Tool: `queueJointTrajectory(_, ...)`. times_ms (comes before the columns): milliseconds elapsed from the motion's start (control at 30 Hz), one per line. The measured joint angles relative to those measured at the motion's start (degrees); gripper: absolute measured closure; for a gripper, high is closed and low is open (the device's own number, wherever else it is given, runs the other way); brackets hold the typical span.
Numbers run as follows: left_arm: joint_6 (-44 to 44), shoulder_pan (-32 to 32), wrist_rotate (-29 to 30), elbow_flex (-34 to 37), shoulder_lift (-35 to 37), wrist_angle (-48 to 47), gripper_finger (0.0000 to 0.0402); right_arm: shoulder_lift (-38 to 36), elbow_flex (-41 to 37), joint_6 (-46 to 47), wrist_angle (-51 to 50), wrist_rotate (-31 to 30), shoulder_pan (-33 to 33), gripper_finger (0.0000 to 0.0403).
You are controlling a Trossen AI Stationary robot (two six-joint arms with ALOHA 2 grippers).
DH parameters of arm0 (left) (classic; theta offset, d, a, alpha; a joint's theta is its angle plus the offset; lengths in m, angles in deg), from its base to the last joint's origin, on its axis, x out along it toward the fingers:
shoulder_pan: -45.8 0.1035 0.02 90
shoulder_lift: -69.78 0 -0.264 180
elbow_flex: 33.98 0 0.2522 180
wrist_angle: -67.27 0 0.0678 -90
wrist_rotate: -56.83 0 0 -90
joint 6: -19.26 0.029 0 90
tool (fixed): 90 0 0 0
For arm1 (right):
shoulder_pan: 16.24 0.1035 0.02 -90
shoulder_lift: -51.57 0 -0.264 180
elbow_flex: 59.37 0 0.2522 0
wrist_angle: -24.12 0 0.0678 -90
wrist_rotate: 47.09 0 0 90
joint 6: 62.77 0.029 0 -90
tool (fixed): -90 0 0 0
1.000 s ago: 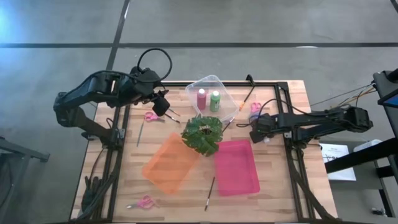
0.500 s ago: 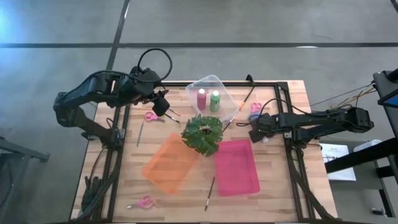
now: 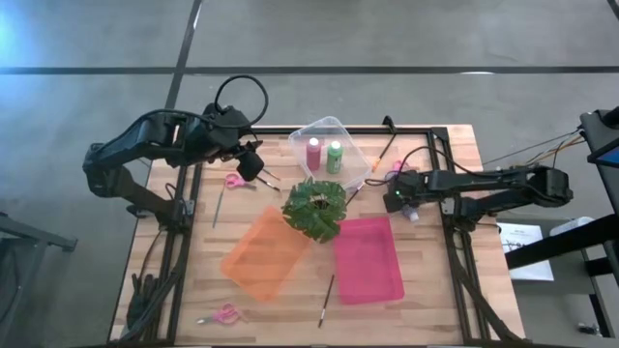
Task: Pick & Place Paint Supplies
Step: Put the blue acrylic craft paint bottle into the transparent bin
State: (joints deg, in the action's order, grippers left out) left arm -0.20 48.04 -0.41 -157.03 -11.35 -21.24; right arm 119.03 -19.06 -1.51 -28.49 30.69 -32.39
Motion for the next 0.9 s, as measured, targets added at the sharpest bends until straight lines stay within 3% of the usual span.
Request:
queueJointTrajectory(333,0.0,0.0,-0.9,0.0,0.0,0.0,0.0220,3.0,0.4,-4.5,3.1,1.0,-8.2,0.0104)
queueJointTrajectory(733,0.0,0.0,-0.9,0.0,0.0,0.0,0.0220,2.0,0.2,-6.2,3.7,0.4,-11.8,0.0104)
queueJointTrajectory(900,0.0,0.0,-0.9,0.0,0.0,0.0,0.0220,2.0,0.2,-6.1,3.6,1.5,-11.8,0.0138)
